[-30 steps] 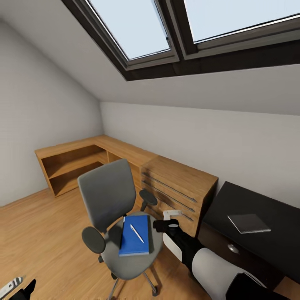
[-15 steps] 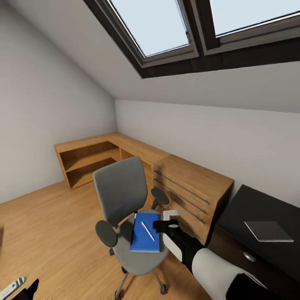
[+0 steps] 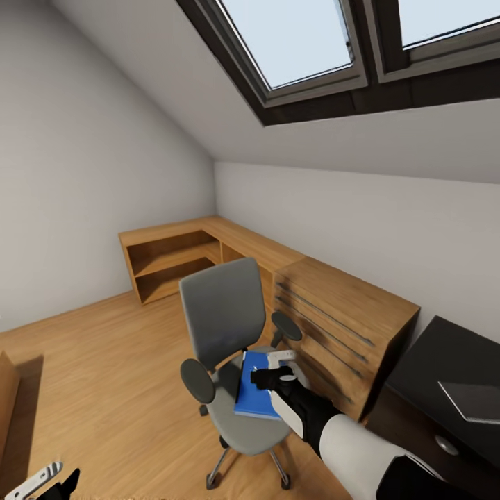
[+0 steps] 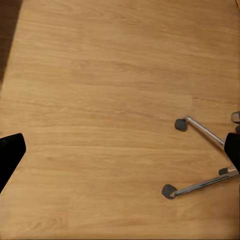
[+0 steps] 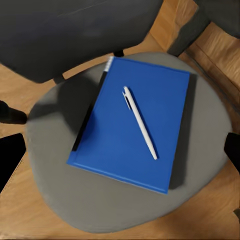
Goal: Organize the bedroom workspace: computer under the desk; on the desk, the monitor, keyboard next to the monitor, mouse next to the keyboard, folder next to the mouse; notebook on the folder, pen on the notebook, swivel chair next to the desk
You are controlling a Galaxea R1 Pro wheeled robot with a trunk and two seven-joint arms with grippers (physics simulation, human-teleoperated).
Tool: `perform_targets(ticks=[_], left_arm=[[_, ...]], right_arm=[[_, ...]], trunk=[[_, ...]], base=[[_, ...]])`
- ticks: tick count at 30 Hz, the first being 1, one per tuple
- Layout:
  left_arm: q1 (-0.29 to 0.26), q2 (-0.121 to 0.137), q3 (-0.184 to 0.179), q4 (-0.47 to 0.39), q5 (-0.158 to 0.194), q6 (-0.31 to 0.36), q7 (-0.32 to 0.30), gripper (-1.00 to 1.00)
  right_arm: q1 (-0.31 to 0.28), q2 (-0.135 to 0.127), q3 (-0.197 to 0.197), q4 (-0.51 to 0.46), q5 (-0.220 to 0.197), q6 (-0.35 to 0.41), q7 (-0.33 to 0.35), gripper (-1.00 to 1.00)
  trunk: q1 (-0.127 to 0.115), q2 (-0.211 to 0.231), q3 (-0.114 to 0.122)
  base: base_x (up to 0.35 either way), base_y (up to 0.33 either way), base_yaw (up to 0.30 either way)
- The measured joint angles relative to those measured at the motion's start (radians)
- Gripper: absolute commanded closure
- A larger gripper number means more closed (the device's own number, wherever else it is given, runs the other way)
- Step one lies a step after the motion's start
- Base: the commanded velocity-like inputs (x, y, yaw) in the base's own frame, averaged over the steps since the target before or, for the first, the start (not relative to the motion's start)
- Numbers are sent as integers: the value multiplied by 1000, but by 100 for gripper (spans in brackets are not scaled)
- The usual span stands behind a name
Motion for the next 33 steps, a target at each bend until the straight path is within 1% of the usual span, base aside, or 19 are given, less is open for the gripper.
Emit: perform_targets(ticks=[2,5,10,16,20,29,33], left_arm=[[0,-1,-2,1,-12,0,0,-100],[0,0,-2,1,-19,0,-1,-100],[0,-1,-5,1,-21,0,-3,-100],[0,-3,-7,1,-21,0,-3,-100],[0,-4,-7,1,-21,0,-3,-100],[0,-4,-9,1,-21,0,-3,-100],[0,-4,-8,1,-20,0,-3,-100]], right_arm=[[0,0,8,1,1,0,19,-100],[0,0,18,1,2,-1,34,-100],[0,-14,19,3,5,-1,40,-100],[0,-17,20,2,5,3,42,-100],[0,-17,20,3,5,2,42,-100],[0,-17,20,4,6,2,41,-100],[0,-17,20,16,8,6,41,-100]], trunk=[[0,0,-2],[0,0,-4],[0,0,-4],[0,0,-4],[0,0,-4],[-1,0,-4],[0,0,-4]], base=[[0,0,187],[0,0,78],[0,0,11],[22,0,1],[205,0,0],[302,0,0],[114,0,0]])
